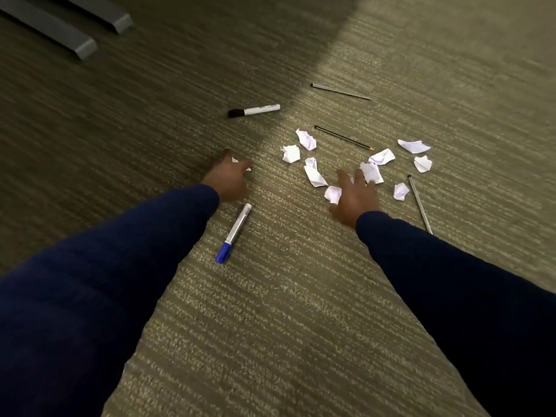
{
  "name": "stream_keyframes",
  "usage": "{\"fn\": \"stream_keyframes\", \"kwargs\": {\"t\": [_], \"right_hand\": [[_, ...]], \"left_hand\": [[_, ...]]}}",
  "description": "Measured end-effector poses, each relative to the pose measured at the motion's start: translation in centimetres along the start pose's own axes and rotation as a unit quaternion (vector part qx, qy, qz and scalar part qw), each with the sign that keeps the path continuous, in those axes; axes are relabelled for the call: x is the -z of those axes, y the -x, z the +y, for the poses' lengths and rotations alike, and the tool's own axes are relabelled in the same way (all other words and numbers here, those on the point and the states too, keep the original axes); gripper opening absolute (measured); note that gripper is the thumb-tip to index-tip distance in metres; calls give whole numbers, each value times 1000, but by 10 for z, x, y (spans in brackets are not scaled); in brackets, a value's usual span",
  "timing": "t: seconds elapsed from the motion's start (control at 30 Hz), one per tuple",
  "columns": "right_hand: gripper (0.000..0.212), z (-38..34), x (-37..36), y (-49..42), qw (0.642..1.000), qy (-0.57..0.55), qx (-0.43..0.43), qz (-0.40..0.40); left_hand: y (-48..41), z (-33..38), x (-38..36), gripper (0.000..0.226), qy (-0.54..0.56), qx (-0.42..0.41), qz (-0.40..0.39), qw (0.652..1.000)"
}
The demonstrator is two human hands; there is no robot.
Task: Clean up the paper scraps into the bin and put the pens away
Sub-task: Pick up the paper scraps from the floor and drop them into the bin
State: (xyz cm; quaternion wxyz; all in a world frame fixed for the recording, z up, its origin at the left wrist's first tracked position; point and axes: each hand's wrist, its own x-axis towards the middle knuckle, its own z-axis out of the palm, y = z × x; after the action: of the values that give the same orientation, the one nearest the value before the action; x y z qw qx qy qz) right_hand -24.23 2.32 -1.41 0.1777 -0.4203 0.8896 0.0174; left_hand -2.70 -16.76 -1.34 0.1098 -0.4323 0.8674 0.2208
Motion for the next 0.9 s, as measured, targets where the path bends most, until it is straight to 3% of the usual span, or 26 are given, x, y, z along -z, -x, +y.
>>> {"fn": "stream_keyframes", "kwargs": {"t": [0.2, 0.33, 0.53, 0.67, 0.77, 0.9], "right_hand": [[47, 7, 0, -3, 998, -4, 47, 29], [17, 5, -7, 5, 996, -24, 62, 65], [2, -18, 8, -3, 981, -133, 99, 101], [27, -38, 14, -14, 974, -175, 118, 81], [48, -53, 14, -26, 985, -122, 107, 64], [79, -60, 11, -37, 994, -45, 100, -22]], "left_hand": [[5, 5, -7, 29, -11, -17, 98, 995], [16, 12, -17, 18, 16, -25, 118, 993], [26, 18, -25, 34, 100, -50, 140, 984], [29, 25, -24, 46, 131, -38, 145, 980], [30, 26, -20, 44, 136, -44, 149, 978], [30, 24, -13, 42, 138, -72, 151, 976]]}}
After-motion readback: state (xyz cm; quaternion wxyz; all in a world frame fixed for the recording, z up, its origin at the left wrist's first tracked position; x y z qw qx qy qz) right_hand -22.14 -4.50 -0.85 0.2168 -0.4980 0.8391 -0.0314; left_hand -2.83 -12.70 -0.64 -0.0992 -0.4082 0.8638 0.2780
